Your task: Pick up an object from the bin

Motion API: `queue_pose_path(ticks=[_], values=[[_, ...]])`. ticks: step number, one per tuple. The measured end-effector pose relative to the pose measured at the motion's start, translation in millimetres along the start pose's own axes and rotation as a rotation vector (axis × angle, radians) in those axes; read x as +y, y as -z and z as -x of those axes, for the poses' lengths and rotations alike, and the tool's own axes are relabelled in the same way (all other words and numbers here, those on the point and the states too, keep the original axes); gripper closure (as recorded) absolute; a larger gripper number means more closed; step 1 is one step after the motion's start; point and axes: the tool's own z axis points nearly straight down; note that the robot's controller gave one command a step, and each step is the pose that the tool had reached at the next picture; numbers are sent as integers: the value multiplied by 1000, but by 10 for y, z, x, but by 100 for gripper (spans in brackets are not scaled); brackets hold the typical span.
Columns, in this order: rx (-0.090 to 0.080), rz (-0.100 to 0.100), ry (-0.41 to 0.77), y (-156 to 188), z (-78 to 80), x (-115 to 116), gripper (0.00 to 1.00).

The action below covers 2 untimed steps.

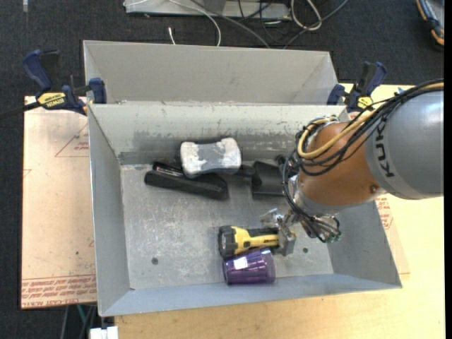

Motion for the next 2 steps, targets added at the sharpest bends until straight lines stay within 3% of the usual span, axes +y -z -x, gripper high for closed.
queue_pose_path(ticks=[1,2], values=[[0,0,0,2,1,0,100],[-5,0,17,684,237,30,100]])
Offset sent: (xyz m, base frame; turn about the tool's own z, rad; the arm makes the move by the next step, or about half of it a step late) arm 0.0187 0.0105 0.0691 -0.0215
